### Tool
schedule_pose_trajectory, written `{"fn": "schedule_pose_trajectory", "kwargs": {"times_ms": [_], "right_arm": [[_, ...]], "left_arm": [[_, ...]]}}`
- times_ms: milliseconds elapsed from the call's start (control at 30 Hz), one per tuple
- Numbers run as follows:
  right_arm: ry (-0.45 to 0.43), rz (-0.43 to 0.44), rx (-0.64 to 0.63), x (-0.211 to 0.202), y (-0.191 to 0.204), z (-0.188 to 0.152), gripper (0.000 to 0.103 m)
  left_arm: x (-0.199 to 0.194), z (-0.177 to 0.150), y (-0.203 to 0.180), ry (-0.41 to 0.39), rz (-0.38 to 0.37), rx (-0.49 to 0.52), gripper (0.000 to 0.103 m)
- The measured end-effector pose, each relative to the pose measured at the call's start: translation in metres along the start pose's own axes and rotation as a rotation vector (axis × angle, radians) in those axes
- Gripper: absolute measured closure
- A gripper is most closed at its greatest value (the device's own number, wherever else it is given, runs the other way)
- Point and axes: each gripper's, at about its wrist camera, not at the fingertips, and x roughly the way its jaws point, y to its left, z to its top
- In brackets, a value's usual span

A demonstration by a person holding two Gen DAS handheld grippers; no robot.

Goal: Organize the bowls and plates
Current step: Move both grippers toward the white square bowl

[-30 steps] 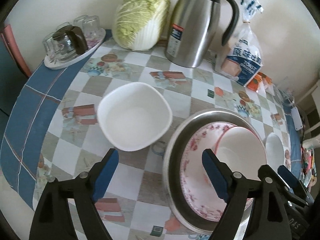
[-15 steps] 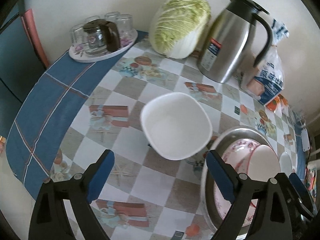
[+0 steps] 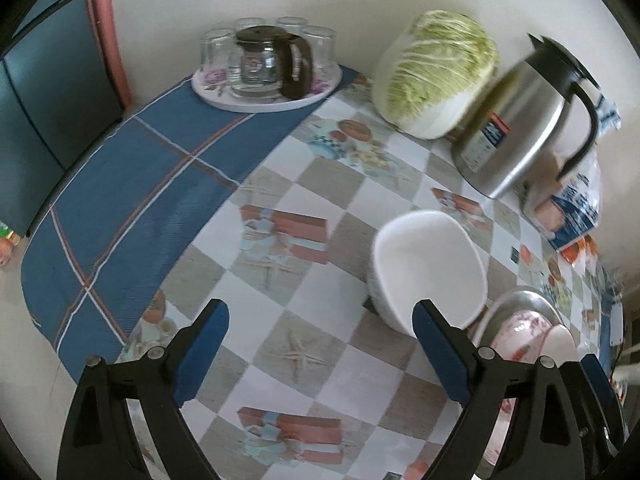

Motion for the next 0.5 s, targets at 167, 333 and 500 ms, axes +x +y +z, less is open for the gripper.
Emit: {"fn": "schedule_pose_trajectory", "kwargs": {"times_ms": [167, 333, 500], "right_arm": [[-0.003, 0.026, -0.011, 0.009, 0.014, 0.002, 0.002], [-0.005, 0.021, -0.027, 0.019, 0.02, 0.004, 0.004], [-0.025, 0.023, -0.034, 0.026, 0.023, 0.008, 0.021]], "left_arm": [[0.004, 0.002, 0.016, 0.001, 0.005, -0.042, 0.01], [0.014, 0.005, 0.023, 0.021, -0.018, -0.075, 0.01], [0.022, 0.011, 0.026, 0.004, -0.052, -0.096, 0.01]]}}
